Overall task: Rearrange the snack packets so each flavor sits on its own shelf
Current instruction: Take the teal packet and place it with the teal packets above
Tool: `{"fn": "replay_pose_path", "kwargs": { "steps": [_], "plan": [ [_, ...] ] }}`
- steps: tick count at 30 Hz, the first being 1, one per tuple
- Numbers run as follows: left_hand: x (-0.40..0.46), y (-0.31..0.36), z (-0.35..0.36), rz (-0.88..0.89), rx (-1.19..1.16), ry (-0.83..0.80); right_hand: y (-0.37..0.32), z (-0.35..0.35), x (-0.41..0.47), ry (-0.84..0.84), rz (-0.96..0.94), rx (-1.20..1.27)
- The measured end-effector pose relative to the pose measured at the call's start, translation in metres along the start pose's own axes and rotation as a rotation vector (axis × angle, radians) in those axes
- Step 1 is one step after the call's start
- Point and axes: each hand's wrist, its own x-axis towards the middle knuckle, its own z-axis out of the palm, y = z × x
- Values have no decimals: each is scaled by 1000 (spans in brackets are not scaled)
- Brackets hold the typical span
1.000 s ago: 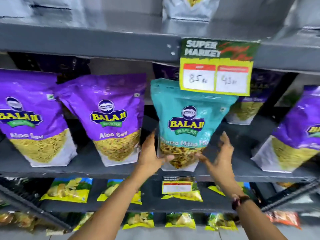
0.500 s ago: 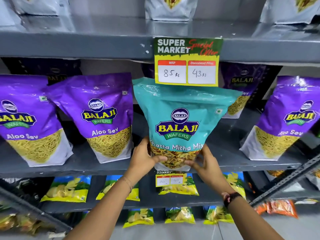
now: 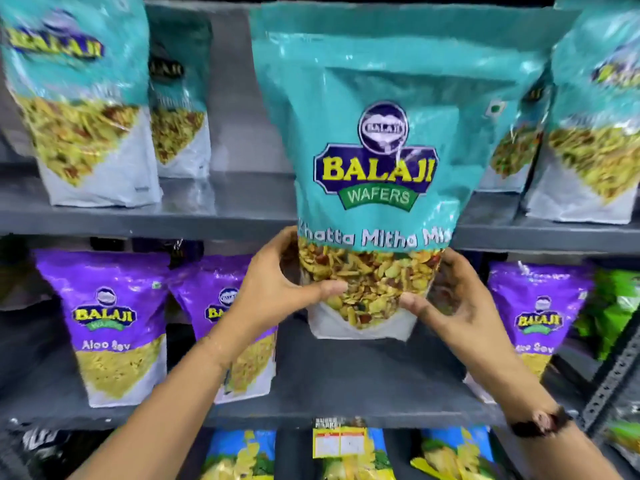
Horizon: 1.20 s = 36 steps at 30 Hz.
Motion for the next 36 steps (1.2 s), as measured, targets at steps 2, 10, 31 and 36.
{"fn": "replay_pose_path", "kwargs": {
  "steps": [2, 10, 31, 36],
  "plan": [
    [17, 16, -7, 36, -32, 3, -17, -6, 17, 1, -35, 16],
    [88, 58, -24, 86, -137, 69, -58, -15, 90, 15, -101, 75],
    [159, -2, -2, -85, -112, 153, 12, 4, 168, 17, 95, -2],
    [99, -16, -17, 135, 112, 446, 33, 2, 87, 528, -103, -44]
  ]
}}
